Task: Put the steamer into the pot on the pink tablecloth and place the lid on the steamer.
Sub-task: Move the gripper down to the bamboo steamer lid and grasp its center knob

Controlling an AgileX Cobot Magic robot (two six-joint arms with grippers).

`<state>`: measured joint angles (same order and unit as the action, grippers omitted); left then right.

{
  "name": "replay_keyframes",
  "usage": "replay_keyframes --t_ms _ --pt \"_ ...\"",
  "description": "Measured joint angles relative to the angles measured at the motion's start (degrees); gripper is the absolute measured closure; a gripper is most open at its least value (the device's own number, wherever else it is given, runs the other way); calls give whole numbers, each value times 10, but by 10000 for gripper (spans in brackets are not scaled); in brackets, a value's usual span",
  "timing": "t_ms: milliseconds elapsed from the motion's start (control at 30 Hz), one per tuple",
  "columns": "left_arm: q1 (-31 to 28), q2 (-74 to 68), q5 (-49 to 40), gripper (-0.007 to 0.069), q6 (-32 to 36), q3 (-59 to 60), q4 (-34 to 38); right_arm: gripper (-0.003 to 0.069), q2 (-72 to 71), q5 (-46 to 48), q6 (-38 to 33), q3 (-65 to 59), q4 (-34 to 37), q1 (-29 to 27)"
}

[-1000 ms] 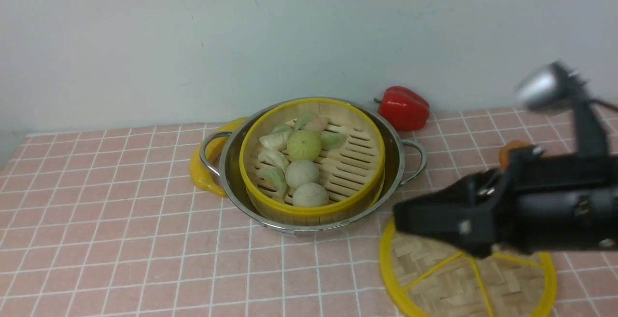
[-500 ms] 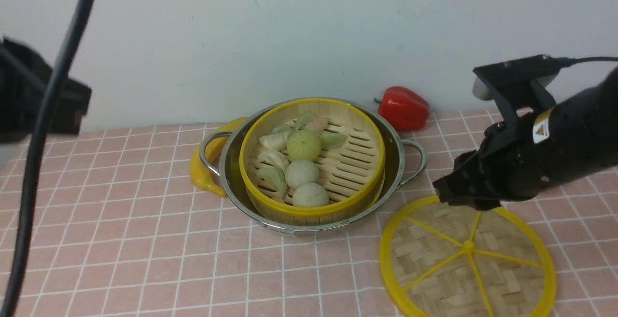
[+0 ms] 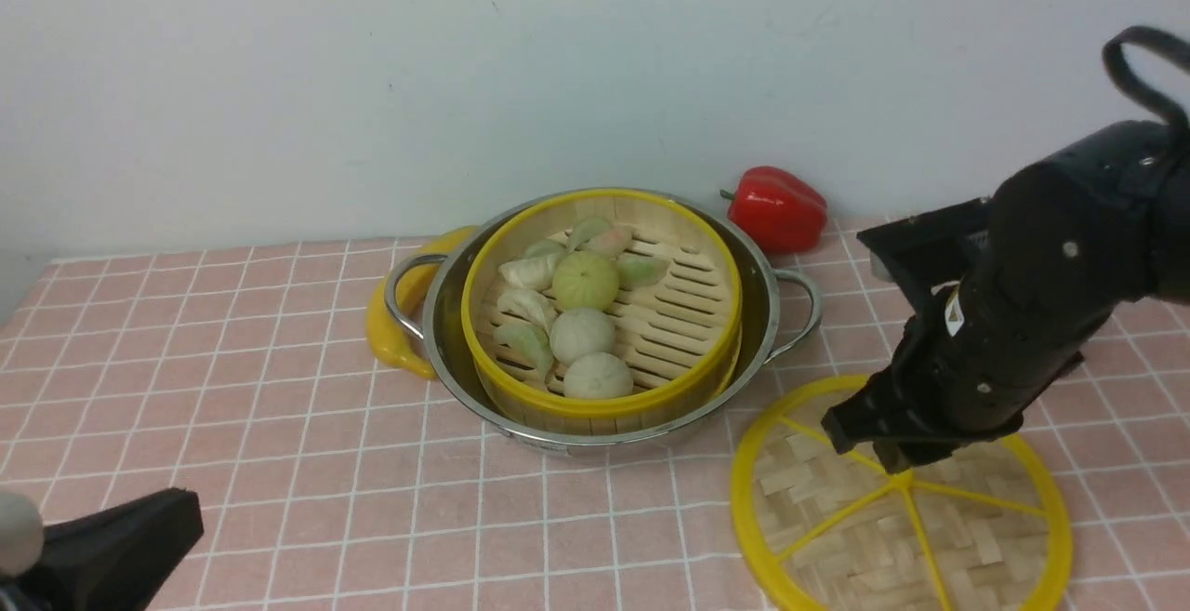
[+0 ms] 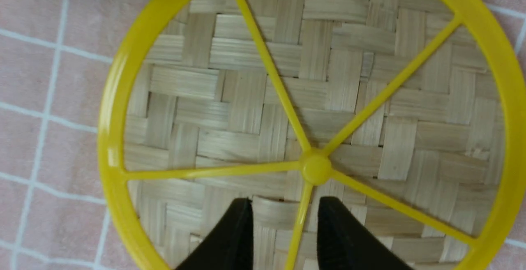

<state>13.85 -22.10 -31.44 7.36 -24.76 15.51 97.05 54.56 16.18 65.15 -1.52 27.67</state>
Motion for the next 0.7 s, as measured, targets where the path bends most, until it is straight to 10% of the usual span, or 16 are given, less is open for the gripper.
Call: replay_keyframes --t_ms 700 --pt "0 13 -2 634 0 4 8 513 70 -16 28 0 -50 -1"
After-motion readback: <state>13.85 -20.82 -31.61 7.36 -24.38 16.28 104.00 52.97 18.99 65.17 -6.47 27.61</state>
